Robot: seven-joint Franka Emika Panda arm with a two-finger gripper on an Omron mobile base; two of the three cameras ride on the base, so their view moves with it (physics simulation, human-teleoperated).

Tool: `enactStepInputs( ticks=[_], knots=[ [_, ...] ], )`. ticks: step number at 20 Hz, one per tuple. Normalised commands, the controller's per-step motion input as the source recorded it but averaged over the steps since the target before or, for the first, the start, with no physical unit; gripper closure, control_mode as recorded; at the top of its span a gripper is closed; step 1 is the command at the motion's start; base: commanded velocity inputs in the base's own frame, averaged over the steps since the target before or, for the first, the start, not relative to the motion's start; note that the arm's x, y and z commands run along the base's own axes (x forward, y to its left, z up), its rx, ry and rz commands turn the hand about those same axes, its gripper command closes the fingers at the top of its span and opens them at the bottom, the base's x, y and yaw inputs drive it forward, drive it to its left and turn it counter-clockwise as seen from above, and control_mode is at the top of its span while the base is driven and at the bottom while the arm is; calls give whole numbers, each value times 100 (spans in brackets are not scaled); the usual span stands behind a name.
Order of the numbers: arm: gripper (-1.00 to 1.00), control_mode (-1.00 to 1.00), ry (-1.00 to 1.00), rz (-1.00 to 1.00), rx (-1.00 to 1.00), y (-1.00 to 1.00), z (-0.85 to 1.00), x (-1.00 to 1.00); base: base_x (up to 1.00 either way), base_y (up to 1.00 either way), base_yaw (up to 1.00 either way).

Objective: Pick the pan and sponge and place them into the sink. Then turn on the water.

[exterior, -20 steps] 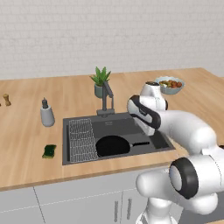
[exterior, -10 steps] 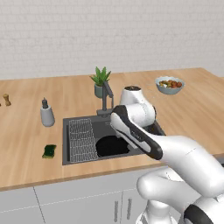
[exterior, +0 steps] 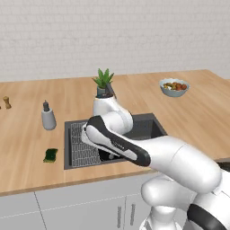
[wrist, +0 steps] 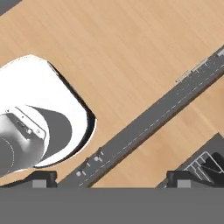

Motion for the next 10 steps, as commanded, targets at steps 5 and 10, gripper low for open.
enactStepInputs(
  ticks=[5, 10],
  knots=[
    [-100, -100, 10, 44, 0, 100, 1, 50, 0, 0, 0],
    [-100, -100, 12, 28, 0, 100, -16, 52, 0, 0, 0]
  ],
)
